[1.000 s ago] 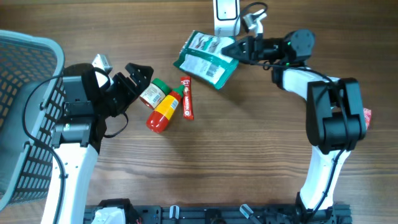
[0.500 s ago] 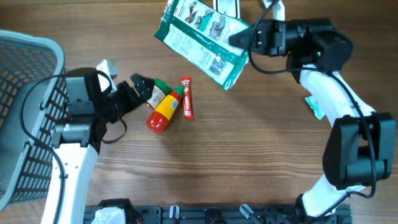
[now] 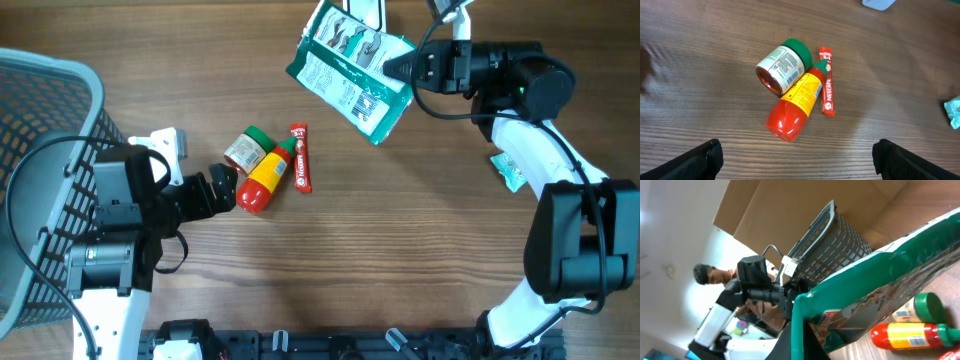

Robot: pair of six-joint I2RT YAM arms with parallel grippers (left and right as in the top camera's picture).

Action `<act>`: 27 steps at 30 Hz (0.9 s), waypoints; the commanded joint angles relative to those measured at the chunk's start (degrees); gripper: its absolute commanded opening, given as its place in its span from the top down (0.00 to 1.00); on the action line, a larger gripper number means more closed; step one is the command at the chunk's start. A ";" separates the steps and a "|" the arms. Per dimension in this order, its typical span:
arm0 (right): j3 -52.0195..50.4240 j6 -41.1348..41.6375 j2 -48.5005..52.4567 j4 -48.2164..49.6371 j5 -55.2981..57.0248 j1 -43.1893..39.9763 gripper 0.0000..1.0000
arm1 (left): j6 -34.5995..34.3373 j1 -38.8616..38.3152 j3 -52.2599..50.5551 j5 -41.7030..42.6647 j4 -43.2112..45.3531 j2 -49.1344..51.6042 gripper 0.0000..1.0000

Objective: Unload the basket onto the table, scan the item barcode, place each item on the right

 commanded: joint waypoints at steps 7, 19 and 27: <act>-0.20 -66.60 -0.52 -66.53 27.82 1.07 0.96 | 1.36 0.00 0.07 -0.63 -0.07 1.75 0.00; 22.82 -95.43 -0.94 -105.26 97.94 15.06 0.96 | 1.36 0.00 0.07 -0.63 -0.07 1.75 0.00; 24.61 -113.46 4.87 -99.32 123.32 25.18 0.96 | 1.36 0.00 0.07 -0.63 -0.07 1.75 0.00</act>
